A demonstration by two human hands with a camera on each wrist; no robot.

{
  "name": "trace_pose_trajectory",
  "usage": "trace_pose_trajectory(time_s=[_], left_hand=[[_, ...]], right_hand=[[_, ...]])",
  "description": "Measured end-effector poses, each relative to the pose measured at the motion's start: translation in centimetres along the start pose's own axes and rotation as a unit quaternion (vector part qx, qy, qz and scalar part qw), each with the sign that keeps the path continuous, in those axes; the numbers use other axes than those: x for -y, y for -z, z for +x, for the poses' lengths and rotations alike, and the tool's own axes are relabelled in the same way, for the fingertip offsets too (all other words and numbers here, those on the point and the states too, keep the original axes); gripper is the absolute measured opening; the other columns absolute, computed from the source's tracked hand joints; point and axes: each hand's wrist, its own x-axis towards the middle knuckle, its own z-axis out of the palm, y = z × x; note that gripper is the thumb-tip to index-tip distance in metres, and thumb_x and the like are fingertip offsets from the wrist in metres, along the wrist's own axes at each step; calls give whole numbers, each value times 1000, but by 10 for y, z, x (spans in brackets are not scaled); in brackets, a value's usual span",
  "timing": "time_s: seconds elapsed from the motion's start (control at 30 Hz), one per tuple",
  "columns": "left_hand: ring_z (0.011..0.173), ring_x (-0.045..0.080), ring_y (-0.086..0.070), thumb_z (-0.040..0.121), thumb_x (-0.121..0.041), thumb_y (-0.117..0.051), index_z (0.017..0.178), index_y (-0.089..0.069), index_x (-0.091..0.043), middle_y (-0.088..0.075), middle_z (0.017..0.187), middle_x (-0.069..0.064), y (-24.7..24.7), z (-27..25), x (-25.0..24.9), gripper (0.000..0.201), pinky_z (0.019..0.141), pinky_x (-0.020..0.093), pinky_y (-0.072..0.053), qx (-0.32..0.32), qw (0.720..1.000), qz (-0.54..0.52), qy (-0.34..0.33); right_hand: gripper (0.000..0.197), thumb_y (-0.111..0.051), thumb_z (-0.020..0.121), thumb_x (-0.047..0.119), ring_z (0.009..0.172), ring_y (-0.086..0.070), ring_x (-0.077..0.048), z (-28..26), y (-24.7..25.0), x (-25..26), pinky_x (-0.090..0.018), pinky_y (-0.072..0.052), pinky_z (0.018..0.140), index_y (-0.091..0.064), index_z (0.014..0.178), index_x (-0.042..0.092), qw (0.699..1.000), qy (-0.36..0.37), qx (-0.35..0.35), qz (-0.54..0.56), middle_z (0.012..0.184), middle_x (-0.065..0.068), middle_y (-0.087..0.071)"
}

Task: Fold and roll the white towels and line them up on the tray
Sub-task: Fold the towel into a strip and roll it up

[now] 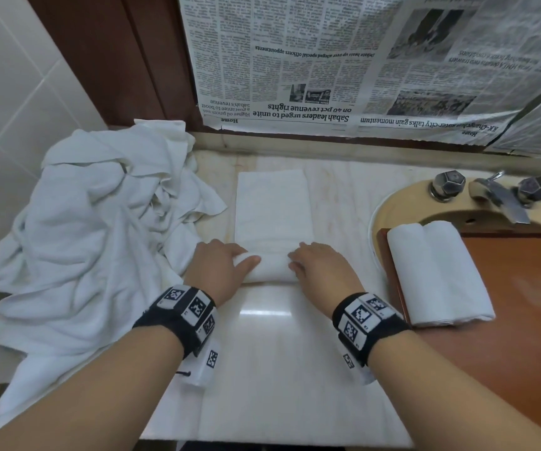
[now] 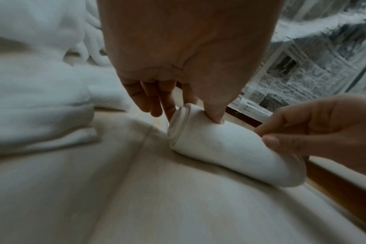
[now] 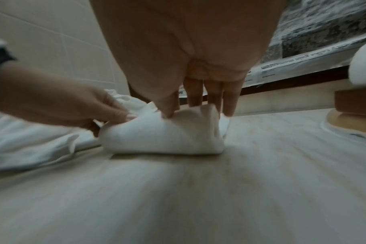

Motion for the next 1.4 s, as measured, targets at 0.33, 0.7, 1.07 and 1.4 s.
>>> trace_pose_trajectory(time_s=[0.33, 0.7, 1.07, 1.4], left_hand=[[89, 27, -61, 96, -53, -61, 98, -69, -16, -60, 96, 7, 1, 0, -22, 38, 76, 34, -45, -96, 995, 0, -6], [122, 27, -39, 99, -54, -54, 132, -68, -31, -52, 127, 2, 4, 29, -6, 43, 108, 38, -35, -42, 998, -27, -39], [95, 27, -59, 99, -40, -62, 100, -71, -17, -66, 96, 6, 8, 51, -32, 24, 87, 42, -49, -117, 992, -20, -41], [126, 31, -41, 100, -53, -51, 130, -68, -31, -54, 135, 0, -1, 60, -23, 41, 110, 41, -35, -99, 994, -37, -12]], right_hand=[[47, -64, 94, 40, 106, -48, -27, 20, 1, -13, -36, -43, 85, -59, 132, 14, 997, 46, -30, -56, 111, -4, -55], [30, -59, 101, 30, 123, -56, -37, 28, -6, -17, -42, -43, 104, -67, 121, 8, 996, 12, -83, 27, 126, -15, -65], [38, -65, 94, 38, 111, -47, -25, 61, 17, -30, -36, -40, 93, -60, 125, 17, 999, 29, -39, 1, 116, -1, -57], [50, -60, 97, 44, 142, -36, -39, 71, 12, -31, -53, -36, 114, -59, 137, 15, 996, 27, -70, -39, 153, -18, -44]])
